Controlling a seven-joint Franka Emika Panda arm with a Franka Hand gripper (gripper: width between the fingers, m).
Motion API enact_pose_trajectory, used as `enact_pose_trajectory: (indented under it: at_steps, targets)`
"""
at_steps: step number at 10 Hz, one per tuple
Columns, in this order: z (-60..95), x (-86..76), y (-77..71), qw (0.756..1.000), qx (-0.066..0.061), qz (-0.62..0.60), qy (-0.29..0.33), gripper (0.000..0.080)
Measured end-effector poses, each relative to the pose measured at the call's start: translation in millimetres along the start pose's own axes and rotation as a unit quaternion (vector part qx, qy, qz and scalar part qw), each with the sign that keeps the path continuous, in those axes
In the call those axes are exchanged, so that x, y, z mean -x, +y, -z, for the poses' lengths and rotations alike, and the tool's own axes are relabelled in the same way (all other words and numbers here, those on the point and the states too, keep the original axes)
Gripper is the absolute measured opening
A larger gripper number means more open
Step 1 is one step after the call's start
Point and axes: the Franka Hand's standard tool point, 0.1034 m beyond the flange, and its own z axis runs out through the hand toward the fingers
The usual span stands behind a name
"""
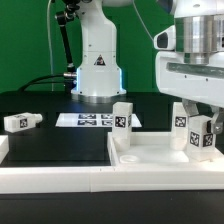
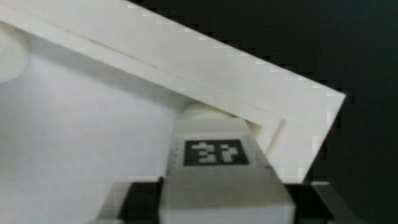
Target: Assemble square table
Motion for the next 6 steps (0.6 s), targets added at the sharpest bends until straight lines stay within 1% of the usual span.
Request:
enact_pose_trajectory:
  at_steps: [2, 4, 5, 6]
  targets:
    - [-0.1, 0.0, -0.1, 0.998, 0.0, -0.068, 0.0, 0.029]
    - [-0.3, -0.2, -0.3, 0.989, -0.001, -0.149, 0.0, 0.029]
    - [-0.4, -0.5, -0.4, 0.982, -0.005, -0.191, -0.005, 0.029]
    - [-0.6, -2.2, -0.5, 0.97, -0.014, -0.244, -0.011, 0.029]
